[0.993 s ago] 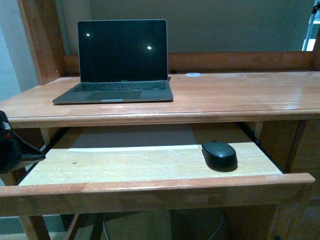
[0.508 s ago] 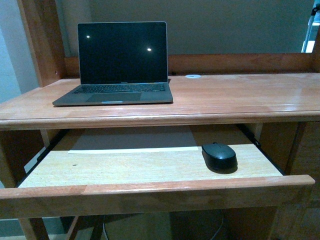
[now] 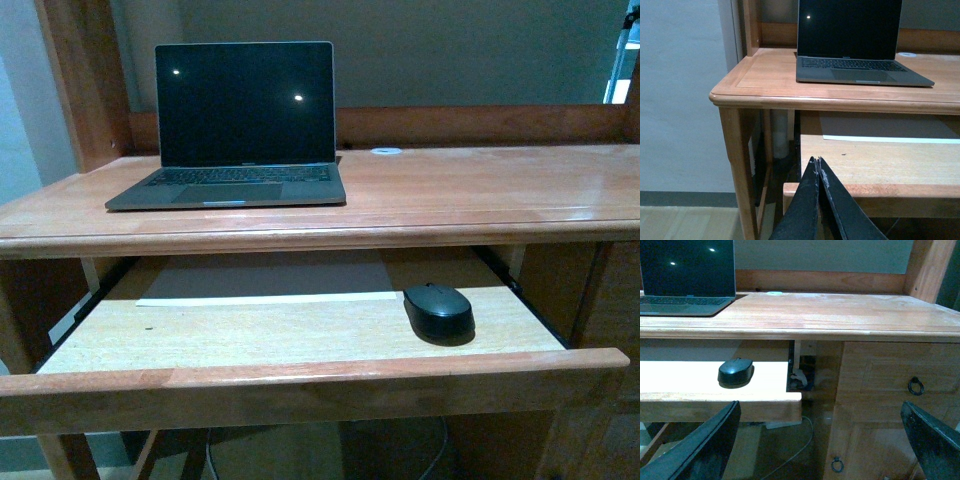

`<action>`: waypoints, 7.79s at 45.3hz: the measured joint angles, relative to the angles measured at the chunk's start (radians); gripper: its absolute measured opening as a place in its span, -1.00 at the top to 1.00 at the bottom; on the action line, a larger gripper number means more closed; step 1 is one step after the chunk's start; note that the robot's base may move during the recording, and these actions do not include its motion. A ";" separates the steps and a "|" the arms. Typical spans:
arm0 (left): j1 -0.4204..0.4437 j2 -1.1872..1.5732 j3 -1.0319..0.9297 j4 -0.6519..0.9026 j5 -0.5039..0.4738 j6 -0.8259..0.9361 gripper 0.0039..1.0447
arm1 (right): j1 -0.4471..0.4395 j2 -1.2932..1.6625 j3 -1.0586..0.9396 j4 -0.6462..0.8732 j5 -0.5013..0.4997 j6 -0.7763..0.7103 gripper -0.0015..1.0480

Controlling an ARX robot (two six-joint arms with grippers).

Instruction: Place mouse

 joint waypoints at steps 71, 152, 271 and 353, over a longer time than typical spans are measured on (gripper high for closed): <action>0.000 -0.586 -0.084 -0.525 -0.001 0.001 0.97 | 0.000 0.000 0.000 0.000 0.000 0.000 -0.87; 0.000 -0.695 -0.087 -0.600 -0.001 0.007 -0.88 | 0.159 1.577 0.703 0.562 -0.063 0.164 -0.87; 0.000 -0.695 -0.087 -0.600 -0.001 0.008 -0.88 | 0.319 1.875 0.969 0.446 0.206 0.249 -0.20; 0.000 -0.695 -0.087 -0.600 -0.001 0.011 -0.88 | 0.308 2.026 1.123 0.406 0.230 0.282 -0.20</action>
